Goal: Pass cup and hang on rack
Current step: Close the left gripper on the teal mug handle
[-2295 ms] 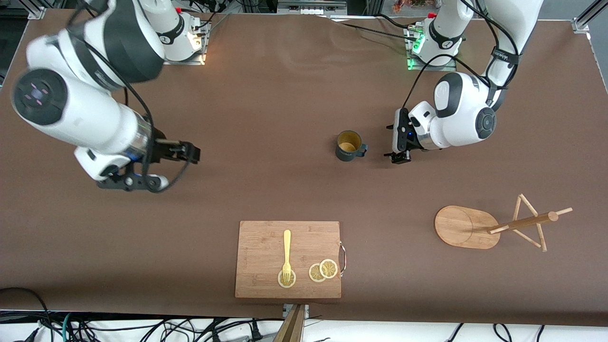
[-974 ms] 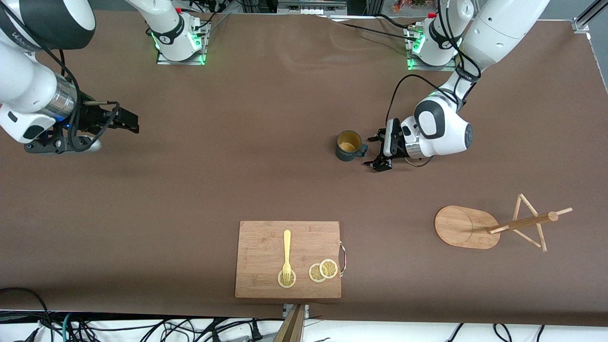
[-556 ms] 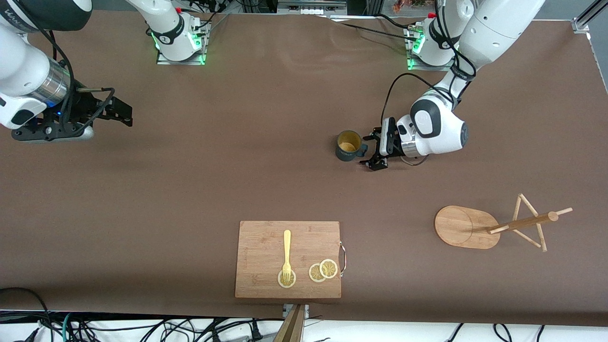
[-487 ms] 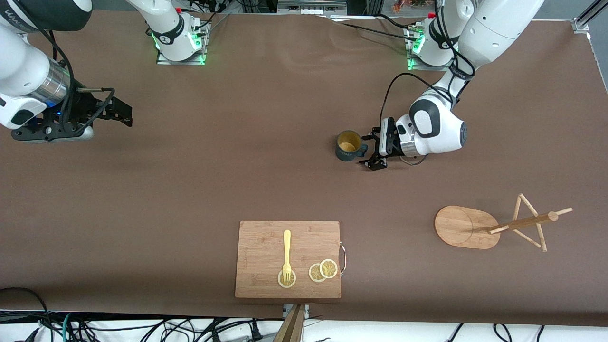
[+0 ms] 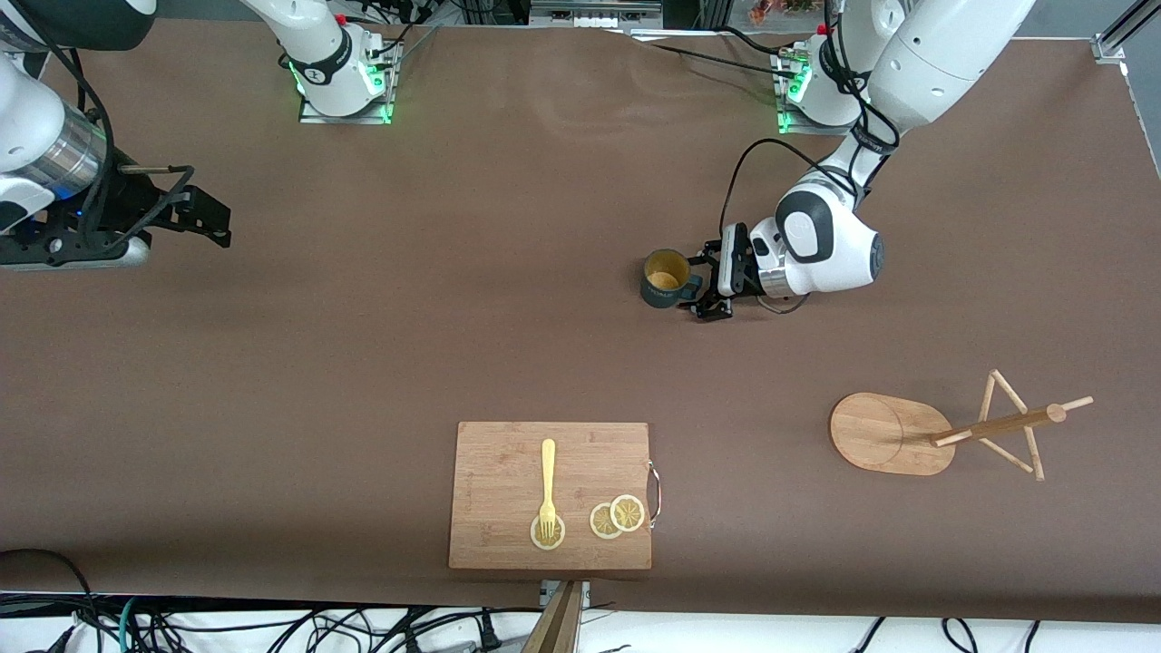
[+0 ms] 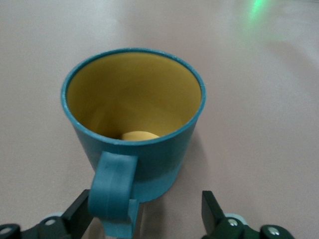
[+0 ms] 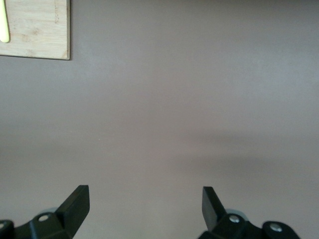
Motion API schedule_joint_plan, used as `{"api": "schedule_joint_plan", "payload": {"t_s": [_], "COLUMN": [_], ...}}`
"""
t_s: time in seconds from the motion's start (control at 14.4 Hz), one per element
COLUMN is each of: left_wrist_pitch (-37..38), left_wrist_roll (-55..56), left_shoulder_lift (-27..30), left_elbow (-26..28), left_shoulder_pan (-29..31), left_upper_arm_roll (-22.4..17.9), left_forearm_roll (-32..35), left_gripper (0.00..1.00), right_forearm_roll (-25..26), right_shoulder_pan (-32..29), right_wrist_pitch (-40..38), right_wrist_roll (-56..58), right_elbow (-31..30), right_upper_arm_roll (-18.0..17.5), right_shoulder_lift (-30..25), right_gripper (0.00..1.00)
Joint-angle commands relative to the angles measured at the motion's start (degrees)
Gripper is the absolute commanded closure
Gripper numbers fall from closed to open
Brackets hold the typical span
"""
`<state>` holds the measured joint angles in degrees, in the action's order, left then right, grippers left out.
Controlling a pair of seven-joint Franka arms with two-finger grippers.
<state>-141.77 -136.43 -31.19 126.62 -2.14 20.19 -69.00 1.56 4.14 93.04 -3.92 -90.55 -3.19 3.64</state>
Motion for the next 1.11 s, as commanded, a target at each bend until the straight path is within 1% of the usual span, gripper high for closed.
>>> {"api": "schedule_joint_plan", "payload": {"t_s": [0.0,0.07,0.14,0.42,0.56,0.76,0.9,1.04], "left_wrist_pitch": [0.44,0.53,0.53,0.62,0.71,2.72,5.08,11.14], "left_wrist_roll": [-2.0,-1.83,-1.82,-1.82,-1.48,0.89,6.84,16.14], "left_shoulder_lift": [-0.19,-0.19,-0.19,-0.1,0.08,0.43,2.35,4.72], "left_elbow": [-0.59,-0.59,-0.59,-0.59,-0.76,-1.2,-1.64,-2.35], "left_shoulder_pan": [-0.15,-0.15,-0.06,0.38,0.55,1.08,2.39,3.27], "left_upper_arm_roll": [0.02,0.02,0.02,0.02,-0.07,-0.42,-0.51,-1.12], "left_forearm_roll": [-2.02,-2.02,-2.02,-2.1,-2.1,-2.1,-1.58,-1.05], "left_gripper": [0.55,0.64,0.68,1.0,1.0,1.0,1.0,1.0], "right_forearm_roll": [0.99,0.99,0.91,0.55,-0.06,-0.06,-0.06,-0.06], "right_shoulder_pan": [-0.71,-0.62,-0.54,-1.68,-1.68,-1.5,-1.59,-1.59], "right_wrist_pitch": [-0.14,-0.14,-0.14,-0.14,-0.05,-0.14,-0.23,-0.23], "right_wrist_roll": [0.05,0.05,0.05,-0.12,-0.39,-0.3,0.14,0.32], "right_elbow": [0.9,1.25,1.34,1.08,1.17,1.26,1.08,1.08], "right_upper_arm_roll": [-0.85,-0.85,-0.85,-0.41,-0.41,-0.59,-0.5,-0.5], "right_shoulder_lift": [0.22,0.22,0.22,0.84,0.84,0.75,0.84,0.75], "right_gripper": [0.0,0.0,0.0,0.0,0.0,0.0,0.0,0.0]}}
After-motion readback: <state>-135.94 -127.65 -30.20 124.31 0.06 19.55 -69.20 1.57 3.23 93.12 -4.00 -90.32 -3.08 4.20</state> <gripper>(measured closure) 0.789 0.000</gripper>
